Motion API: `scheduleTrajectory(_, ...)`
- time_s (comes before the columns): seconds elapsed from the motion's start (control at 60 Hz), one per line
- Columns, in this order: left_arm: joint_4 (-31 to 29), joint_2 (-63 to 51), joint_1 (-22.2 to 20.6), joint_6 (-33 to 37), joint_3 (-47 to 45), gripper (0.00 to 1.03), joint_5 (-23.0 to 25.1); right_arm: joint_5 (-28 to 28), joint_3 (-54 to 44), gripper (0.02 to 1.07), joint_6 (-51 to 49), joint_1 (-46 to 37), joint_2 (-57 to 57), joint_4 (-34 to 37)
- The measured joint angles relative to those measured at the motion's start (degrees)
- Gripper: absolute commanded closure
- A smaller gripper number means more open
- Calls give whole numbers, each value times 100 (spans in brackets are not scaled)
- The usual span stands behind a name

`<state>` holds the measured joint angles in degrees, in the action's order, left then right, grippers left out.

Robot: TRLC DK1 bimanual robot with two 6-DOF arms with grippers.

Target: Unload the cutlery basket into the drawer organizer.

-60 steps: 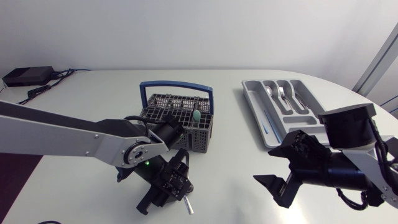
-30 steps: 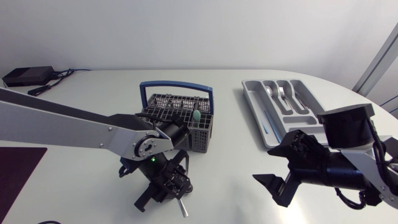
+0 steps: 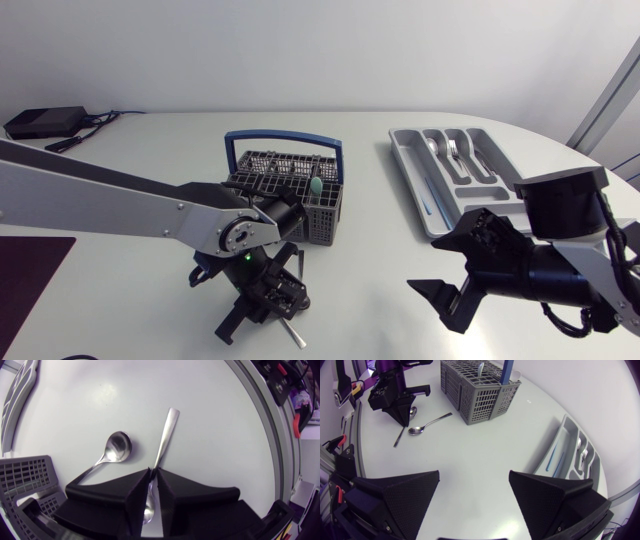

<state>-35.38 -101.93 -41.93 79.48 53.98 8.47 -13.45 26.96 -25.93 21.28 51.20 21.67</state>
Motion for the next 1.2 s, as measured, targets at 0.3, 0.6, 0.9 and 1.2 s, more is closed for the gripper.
scheduleTrajectory(0.3, 402, 260, 72, -411, -323, 88, -26, -101, -7, 7, 0, -199, -74, 24)
scheduleTrajectory(0.6, 420, 1019, 170, -870, -503, 87, -151, -476, 111, 7, 44, -549, -74, 155)
scheduleTrajectory(0.9, 380, 1436, 195, -1156, -498, 87, -151, -400, 203, 7, 81, 33, -48, 278)
scheduleTrajectory(1.2, 361, 1976, 1021, -1147, -890, 48, -103, 332, 1152, 7, 525, 1735, 1818, -138)
